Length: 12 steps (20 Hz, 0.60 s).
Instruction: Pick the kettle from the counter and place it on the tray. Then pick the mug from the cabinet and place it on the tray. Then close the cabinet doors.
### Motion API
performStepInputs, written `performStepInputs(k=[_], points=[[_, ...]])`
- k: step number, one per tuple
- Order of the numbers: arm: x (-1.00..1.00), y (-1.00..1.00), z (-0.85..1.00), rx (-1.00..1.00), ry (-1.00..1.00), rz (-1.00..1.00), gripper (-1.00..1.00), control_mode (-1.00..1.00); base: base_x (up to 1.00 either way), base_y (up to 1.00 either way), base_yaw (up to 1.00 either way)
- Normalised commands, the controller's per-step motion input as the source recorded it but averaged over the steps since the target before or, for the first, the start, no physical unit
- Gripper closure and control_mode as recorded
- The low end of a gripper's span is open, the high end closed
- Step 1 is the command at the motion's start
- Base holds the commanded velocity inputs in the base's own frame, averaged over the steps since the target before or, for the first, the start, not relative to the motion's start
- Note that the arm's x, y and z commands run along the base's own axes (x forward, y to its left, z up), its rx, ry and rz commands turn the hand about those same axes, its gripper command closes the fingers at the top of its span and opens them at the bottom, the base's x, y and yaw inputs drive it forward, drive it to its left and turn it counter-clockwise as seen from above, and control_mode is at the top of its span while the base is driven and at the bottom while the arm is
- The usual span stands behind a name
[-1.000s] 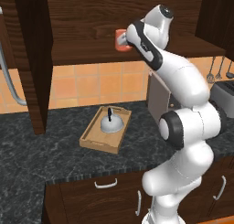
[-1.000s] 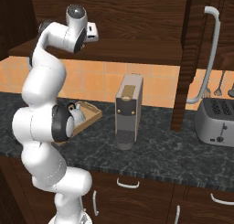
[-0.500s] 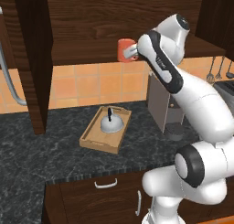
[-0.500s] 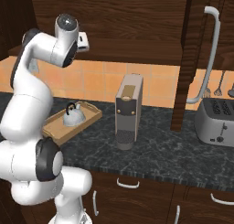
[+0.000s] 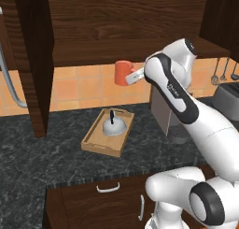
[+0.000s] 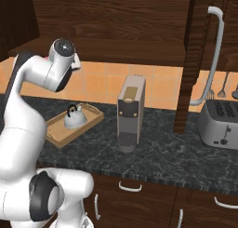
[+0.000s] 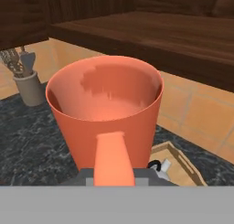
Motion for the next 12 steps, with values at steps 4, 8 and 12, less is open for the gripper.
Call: performStepInputs(k=[4,8,12], points=[[0.0,0.0,0.0,0.0,0.0,0.0,1.0,-1.0,0.0,0.0,0.0],[-0.06,0.0,-0.49,-0.02,0.12,0.0,1.0,-1.0,0.0,0.0,0.0],[0.0,0.03,-1.0,0.0,0.2,0.01,1.0,-1.0,0.0,0.0,0.0]])
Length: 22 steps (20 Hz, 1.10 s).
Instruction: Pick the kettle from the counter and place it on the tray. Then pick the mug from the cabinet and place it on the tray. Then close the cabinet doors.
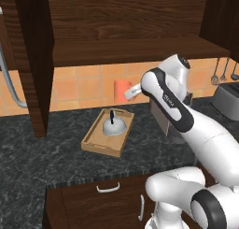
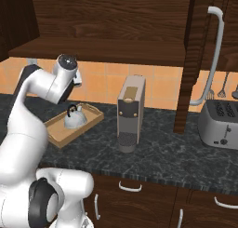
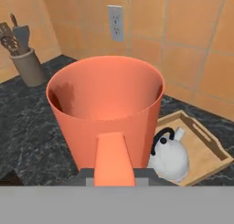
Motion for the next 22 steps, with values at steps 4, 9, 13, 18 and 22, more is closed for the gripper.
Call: performStepInputs(k=[4,9,13,18,22], points=[[0.17,0.11,-1.0,0.0,0.23,0.04,1.0,-1.0,0.0,0.0,0.0],[0.34,0.28,-1.0,0.0,0.19,0.05,1.0,-1.0,0.0,0.0,0.0],[0.37,0.34,-1.0,0.0,0.2,0.04,1.0,-1.0,0.0,0.0,0.0],[0.21,0.25,-0.74,0.0,0.0,0.01,1.0,-1.0,0.0,0.0,0.0],[0.14,0.04,-0.48,0.0,-0.09,0.0,1.0,-1.0,0.0,0.0,0.0]])
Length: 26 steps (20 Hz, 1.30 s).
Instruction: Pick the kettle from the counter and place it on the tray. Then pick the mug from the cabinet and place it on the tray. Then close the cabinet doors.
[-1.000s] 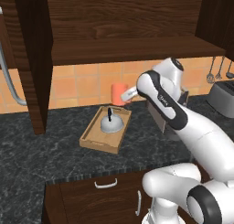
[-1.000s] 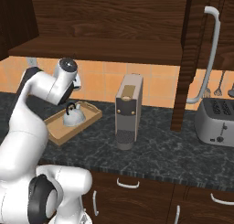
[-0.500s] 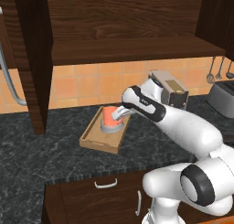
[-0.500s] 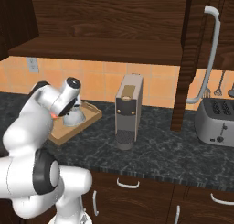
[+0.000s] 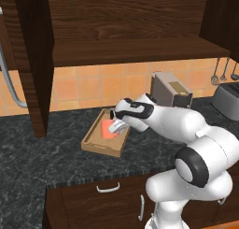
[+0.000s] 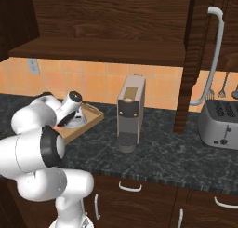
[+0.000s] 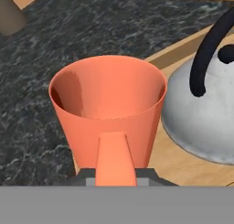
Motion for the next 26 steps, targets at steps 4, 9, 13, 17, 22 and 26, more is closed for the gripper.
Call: performStepInputs(k=[4,9,13,17,22,26], points=[[0.13,0.08,-0.56,0.0,-0.14,0.0,1.0,-1.0,0.0,0.0,0.0],[0.06,0.15,-0.6,-0.04,-0.19,0.0,1.0,-1.0,0.0,0.0,0.0],[0.12,0.09,-0.39,-0.04,-0.06,0.0,1.0,-1.0,0.0,0.0,0.0],[0.12,0.0,-0.09,0.0,0.0,0.0,1.0,-1.0,0.0,0.0,0.0],[0.05,0.0,-0.07,0.0,0.04,0.0,-1.0,-1.0,0.0,0.0,0.0],[0.0,0.0,0.07,0.0,0.11,-0.02,-1.0,-1.0,0.0,0.0,0.0]])
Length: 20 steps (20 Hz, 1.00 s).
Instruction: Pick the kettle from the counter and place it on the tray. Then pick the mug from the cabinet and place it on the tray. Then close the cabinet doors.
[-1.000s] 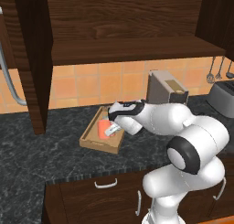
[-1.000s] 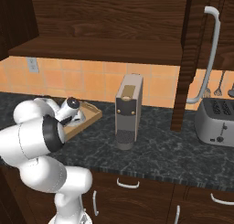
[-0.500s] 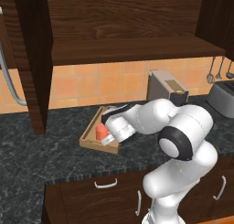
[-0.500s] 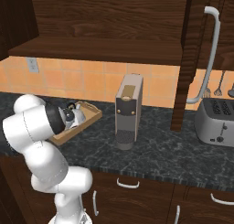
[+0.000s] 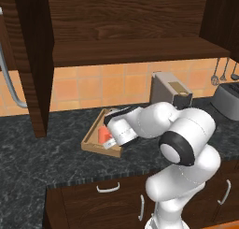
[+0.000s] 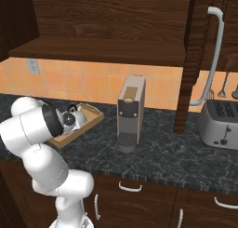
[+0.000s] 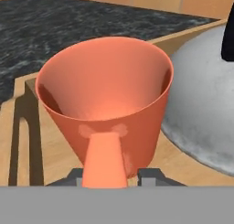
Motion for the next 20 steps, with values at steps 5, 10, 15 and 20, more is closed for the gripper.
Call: performStepInputs(k=[5,10,15,20], points=[[-0.05,-0.01,0.46,0.0,0.16,-0.17,-1.0,-1.0,0.0,0.0,0.0],[-0.07,0.0,0.85,0.0,0.02,-0.14,-1.0,-1.0,0.0,0.0,0.0],[-0.25,-0.04,0.97,0.0,0.0,-0.14,-1.0,-1.0,0.0,0.0,0.0],[-0.15,-0.21,0.71,0.0,0.1,-0.16,-1.0,-1.0,0.0,0.0,0.0]])
